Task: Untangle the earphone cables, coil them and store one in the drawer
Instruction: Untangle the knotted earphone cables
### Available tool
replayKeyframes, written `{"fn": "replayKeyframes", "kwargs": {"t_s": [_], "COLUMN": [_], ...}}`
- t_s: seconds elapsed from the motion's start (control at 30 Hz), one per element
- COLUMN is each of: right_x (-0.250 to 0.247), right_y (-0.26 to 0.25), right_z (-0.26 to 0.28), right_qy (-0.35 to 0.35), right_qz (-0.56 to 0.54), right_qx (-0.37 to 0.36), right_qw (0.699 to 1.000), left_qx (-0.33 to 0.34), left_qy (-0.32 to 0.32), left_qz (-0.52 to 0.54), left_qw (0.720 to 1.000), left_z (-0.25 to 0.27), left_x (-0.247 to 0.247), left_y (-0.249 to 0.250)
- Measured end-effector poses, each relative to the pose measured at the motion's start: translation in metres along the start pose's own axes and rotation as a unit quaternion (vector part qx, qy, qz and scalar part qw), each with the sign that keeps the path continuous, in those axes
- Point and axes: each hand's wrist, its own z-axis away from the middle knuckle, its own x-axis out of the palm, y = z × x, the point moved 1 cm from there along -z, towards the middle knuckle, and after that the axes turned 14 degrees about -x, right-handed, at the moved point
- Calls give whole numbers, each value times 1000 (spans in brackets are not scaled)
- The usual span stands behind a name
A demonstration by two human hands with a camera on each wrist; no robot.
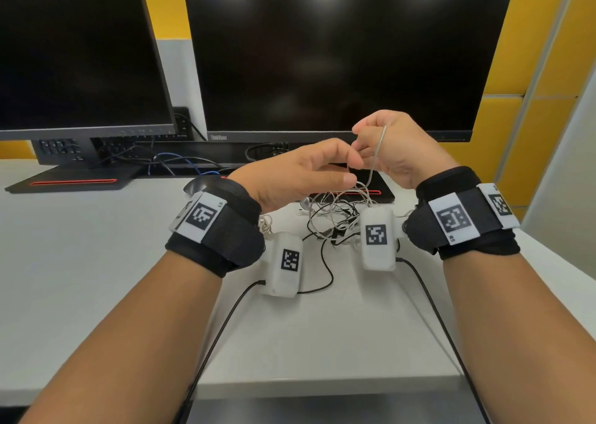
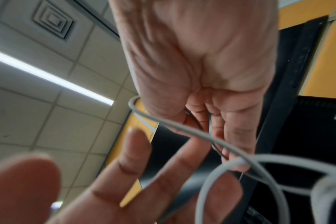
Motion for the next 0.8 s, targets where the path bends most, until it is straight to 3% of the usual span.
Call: {"fn": "replayKeyframes", "kwargs": {"t_s": [0.13,0.2,0.27,0.33,0.47,0.53,0.63,0.73,0.8], "right_x": [2,0,-5,-12,-22,-26,-32,-36,-36], "right_y": [6,10,12,10,6,3,3,3,2], "right_z": [0,-2,-2,0,3,3,2,1,0], "right_qy": [-10,-21,-20,-54,-118,-91,3,92,117], "right_qz": [102,94,20,-38,-213,-326,-466,-540,-555], "right_qx": [-46,-58,-29,-15,-67,-97,-104,-106,-109], "right_qw": [994,994,999,998,968,936,879,830,816], "left_qx": [21,28,39,53,46,27,3,-15,-23], "left_qy": [-75,-74,-30,53,248,303,355,387,408], "left_qz": [26,57,105,163,253,280,283,270,262], "left_qw": [997,995,993,984,934,911,891,882,874], "left_z": [1,3,4,4,2,2,0,-3,-4], "left_x": [5,4,0,-5,-21,-26,-29,-30,-32], "left_y": [2,4,6,9,5,0,-4,-7,-9]}}
